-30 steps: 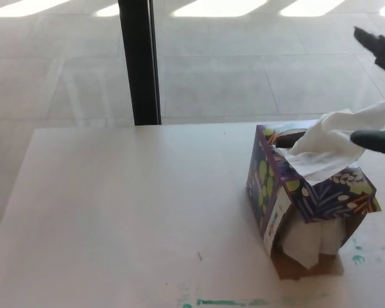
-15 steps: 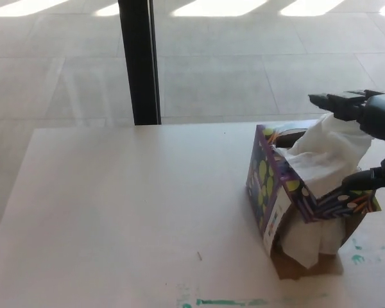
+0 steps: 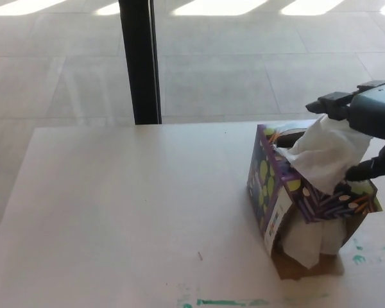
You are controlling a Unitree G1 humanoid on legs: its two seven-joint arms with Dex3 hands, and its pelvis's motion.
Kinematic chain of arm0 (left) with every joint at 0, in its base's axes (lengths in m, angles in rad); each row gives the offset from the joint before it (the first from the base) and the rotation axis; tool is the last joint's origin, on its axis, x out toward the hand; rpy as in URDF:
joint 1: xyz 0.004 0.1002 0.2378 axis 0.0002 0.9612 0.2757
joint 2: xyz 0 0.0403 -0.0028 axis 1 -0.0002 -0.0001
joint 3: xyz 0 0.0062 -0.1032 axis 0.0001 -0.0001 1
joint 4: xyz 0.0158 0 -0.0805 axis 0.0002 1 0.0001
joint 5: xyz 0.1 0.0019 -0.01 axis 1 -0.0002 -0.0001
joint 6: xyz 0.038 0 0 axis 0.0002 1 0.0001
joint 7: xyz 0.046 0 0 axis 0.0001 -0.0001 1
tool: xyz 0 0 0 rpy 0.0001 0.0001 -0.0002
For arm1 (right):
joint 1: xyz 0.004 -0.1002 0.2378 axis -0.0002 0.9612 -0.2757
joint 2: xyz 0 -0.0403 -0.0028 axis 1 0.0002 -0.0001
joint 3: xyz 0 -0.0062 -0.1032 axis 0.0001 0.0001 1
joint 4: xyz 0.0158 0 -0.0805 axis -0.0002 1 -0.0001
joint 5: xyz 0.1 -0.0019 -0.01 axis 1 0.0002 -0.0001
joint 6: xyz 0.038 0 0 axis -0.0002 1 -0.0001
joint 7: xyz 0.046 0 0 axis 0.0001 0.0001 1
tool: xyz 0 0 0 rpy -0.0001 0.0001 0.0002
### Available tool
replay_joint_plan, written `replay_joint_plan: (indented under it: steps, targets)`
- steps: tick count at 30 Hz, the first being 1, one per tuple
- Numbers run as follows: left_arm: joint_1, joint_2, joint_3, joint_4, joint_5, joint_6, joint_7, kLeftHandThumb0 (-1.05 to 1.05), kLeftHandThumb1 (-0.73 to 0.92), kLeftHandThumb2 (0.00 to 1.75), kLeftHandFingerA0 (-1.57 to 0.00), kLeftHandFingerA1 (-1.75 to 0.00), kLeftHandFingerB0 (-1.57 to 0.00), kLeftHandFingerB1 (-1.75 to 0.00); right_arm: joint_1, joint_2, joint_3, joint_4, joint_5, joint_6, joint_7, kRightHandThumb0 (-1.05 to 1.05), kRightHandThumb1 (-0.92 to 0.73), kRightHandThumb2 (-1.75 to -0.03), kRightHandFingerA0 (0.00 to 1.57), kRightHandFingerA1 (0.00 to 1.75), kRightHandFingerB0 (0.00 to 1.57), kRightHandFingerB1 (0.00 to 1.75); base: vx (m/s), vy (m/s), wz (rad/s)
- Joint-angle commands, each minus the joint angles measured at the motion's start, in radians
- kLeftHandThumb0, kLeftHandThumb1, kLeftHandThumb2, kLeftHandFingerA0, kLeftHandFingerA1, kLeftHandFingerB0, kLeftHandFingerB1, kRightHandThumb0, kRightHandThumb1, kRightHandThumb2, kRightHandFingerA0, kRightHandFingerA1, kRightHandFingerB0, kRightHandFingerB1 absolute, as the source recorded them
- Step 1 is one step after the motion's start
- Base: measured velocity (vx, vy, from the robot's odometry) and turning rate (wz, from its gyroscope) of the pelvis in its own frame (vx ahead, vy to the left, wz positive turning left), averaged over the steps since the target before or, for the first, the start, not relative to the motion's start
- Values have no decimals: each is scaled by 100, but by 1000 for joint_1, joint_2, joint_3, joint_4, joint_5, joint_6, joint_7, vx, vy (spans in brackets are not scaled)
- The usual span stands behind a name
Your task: The robot uses its right hand to pull out a tissue from the tissue box kept in the middle of the desk and put it on the right side
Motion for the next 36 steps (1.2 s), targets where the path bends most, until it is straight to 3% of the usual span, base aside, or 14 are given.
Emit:
replay_joint_plan:
  steps: [1, 4, 5, 7, 13, 14, 15, 19, 21, 23, 24, 28, 35, 36]
  targets:
    - [16, 17, -9, 2, -1, -24, -3, -84, 89, 105, -80, -109, -55, -98, 23, 14, 4, 4, -172, -92, -276, -31, -68, -65, 86, 146, 47, 37, 0, 0, 0]
    - [18, 15, -9, 5, -1, -22, 2, -83, 89, 104, -81, -109, -55, -97, 34, 20, -1, 32, -187, -151, -399, -28, -63, -62, 93, 172, 74, 57, 0, 0, 0]
    - [14, 13, -4, 5, -7, -22, -1, -84, 89, 104, -76, -107, -55, -98, 33, 18, 9, 47, -222, -175, -485, -35, -42, -87, 122, 138, 84, 79, 0, 0, 0]
    - [15, 13, -3, 5, -8, -24, -2, -85, 89, 103, -76, -108, -55, -98, 38, 20, 5, 50, -217, -184, -498, -37, -61, -61, 90, 172, 88, 79, 0, 0, 0]
    - [20, 14, -11, 4, 0, -29, -1, -83, 90, 104, -81, -108, -56, -97, 74, 8, 6, 41, -236, -199, -544, -35, -62, -63, 91, 169, 88, 75, 0, 0, 0]
    - [21, 14, -10, 3, -1, -27, 2, -83, 90, 103, -77, -107, -56, -97, 79, 4, 0, 44, -227, -205, -540, -34, -44, -90, 118, 134, 82, 82, 0, 0, 0]
    - [18, 14, -5, 3, -6, -26, -3, -87, 88, 103, -78, -108, -56, -98, 78, 4, -5, 55, -219, -214, -546, -32, -61, -63, 90, 166, 88, 73, 0, 0, 0]
    - [22, 13, -3, 0, -8, -32, -1, -87, 88, 103, -78, -108, -56, -98, 76, 5, -3, 83, -233, -230, -592, -32, -58, -61, 90, 168, 88, 70, 0, 0, 0]
    - [26, 15, -10, 3, 0, -37, -1, -86, 89, 103, -79, -107, -55, -97, 79, 2, -2, 113, -232, -268, -641, -31, -61, -61, 91, 170, 86, 99, 0, 0, 0]
    - [22, 14, -5, 6, -6, -29, -2, -83, 89, 104, -79, -107, -55, -96, 83, -11, -8, 121, -219, -284, -630, -36, -50, -95, 120, 133, 86, 105, 0, 0, 0]
    - [21, 12, -4, 7, -8, -28, -4, -83, 89, 104, -81, -109, -56, -97, 85, -11, -14, 123, -210, -284, -623, -30, -65, -68, 95, 170, 85, 107, 0, 0, 0]
    - [23, 12, -6, 3, -7, -29, -3, -83, 89, 105, -80, -108, -56, -97, 91, -6, -49, 133, -169, -291, -620, -28, -61, -80, 90, 174, 73, 148, 0, 0, 0]
    - [25, 10, 1, -7, -16, -23, -2, -85, 89, 103, -80, -110, -57, -98, 77, 90, -213, 179, -62, -237, -760, -27, -46, -119, 123, 137, 94, 117, 0, 0, 0]
    - [20, 11, -1, 2, -13, -22, -2, -82, 91, 102, -79, -108, -56, -97, 59, 105, -249, 201, -42, -223, -787, -21, -45, -130, 94, 175, 77, 146, 0, 0, 0]
